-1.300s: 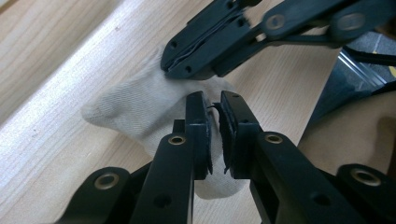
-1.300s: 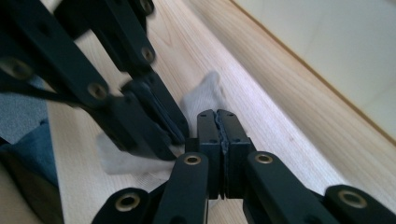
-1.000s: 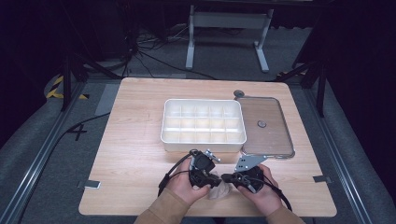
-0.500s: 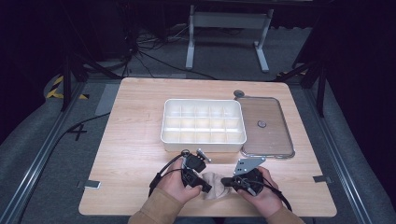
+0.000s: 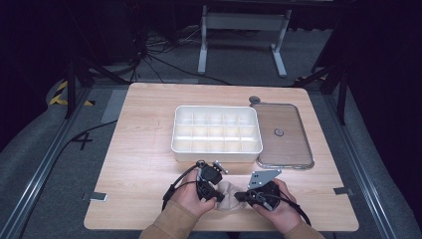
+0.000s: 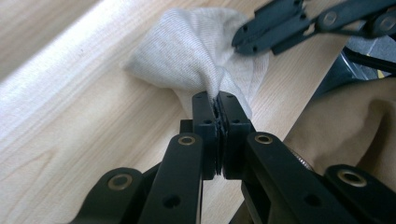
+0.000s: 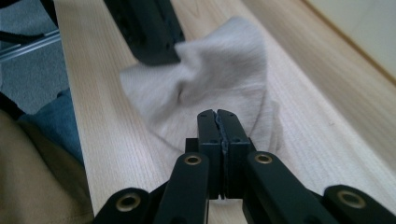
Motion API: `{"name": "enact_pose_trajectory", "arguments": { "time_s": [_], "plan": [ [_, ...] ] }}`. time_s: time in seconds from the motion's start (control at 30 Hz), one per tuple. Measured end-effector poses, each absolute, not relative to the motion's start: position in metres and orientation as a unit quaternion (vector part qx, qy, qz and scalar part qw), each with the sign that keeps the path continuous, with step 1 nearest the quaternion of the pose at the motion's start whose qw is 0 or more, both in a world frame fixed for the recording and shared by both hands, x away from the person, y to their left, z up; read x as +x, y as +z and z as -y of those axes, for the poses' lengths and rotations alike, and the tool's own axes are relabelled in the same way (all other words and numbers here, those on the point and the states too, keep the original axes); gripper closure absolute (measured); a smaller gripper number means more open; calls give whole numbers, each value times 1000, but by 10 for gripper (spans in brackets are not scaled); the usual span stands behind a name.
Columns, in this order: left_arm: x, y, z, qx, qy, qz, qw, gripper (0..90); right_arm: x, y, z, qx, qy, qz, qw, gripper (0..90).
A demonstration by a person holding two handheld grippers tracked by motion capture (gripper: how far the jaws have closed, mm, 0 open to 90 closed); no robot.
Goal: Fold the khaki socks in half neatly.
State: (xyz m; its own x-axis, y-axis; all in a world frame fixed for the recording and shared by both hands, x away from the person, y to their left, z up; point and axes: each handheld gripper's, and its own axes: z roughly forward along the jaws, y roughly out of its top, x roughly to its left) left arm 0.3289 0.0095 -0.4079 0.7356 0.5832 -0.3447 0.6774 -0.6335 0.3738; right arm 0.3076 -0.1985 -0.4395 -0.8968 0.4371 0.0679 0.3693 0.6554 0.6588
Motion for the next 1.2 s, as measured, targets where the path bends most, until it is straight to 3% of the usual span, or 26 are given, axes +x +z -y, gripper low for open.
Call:
{"name": "enact_pose_trajectory", "arguments": {
  "time_s": [0.83, 1.2],
  "plan": [
    [325, -413, 10, 905, -79, -336, 248, 874, 307, -456, 188, 228, 376, -898, 33, 896],
    [324, -415, 16, 909, -79, -329, 242, 874, 311, -427, 213, 239, 385, -889, 58, 891]
  ]
}}
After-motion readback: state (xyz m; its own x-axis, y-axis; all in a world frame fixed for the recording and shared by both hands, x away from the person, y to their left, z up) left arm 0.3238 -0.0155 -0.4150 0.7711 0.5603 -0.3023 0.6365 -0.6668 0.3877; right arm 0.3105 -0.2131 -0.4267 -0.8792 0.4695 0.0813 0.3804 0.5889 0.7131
